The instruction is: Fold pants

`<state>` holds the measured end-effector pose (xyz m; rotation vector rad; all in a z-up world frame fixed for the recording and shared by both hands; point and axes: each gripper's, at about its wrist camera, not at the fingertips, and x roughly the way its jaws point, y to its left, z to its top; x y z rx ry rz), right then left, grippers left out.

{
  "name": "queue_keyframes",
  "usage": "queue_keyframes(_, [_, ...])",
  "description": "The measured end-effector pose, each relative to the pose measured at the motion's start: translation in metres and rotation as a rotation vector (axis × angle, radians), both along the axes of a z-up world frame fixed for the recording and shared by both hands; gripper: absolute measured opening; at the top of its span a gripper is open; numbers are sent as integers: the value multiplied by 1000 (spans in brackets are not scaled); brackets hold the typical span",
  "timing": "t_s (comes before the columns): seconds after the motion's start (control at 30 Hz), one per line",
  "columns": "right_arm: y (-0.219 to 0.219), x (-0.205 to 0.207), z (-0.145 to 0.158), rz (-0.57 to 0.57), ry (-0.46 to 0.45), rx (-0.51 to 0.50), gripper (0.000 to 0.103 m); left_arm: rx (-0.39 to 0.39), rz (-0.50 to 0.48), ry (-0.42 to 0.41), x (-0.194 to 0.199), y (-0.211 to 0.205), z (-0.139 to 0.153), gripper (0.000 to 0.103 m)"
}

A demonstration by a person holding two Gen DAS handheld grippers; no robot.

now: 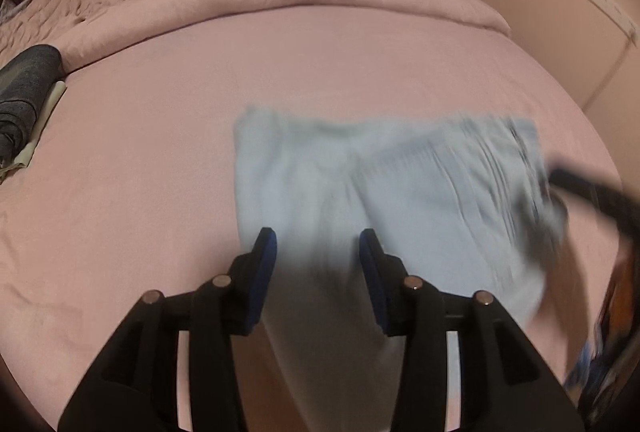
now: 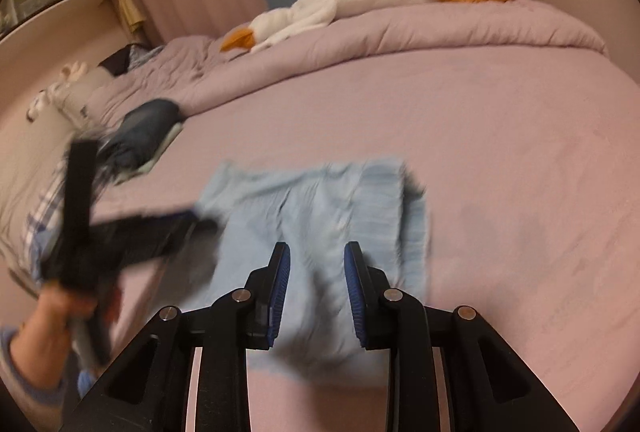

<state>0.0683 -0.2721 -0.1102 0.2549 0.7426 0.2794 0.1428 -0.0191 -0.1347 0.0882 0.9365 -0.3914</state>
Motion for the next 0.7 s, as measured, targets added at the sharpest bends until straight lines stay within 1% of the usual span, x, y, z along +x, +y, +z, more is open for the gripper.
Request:
queue_keyframes(0.1, [1, 17, 6, -23, -10, -38, 27, 23, -38, -3, -22, 1, -2, 42])
queue_keyframes(0.17, [5, 30, 1, -36, 6, -87, 27, 28, -52, 5, -31, 1, -6, 41])
queue_keyframes(0.23, [8, 44, -11, -59, 60, -142, 27, 37, -71, 30, -38, 0, -13, 41])
queue_keyframes(0.27, [8, 49, -17, -59, 90, -152, 27, 53, -85, 25, -40, -1, -18, 41])
queue_keyframes(0.33, [5, 55, -26, -54, 121, -125, 27, 50, -93, 12, -42, 1, -19, 41])
queue_keyframes(0.4, [-1, 52, -22, -58, 125, -93, 27, 23, -70, 33, -41, 6, -15, 42])
queue_keyframes(0.47, [-3, 40, -12, -60, 98, -80, 27, 1, -59, 39, -45, 10, -11, 42])
queue_keyframes(0.6, [0, 10, 1, -5, 61, -62, 27, 2, -62, 29, -57, 13, -10, 42])
queue_keyframes(0.7, [6, -4, -3, 24, 85, -73, 28, -2, -55, 36, -62, 15, -13, 42])
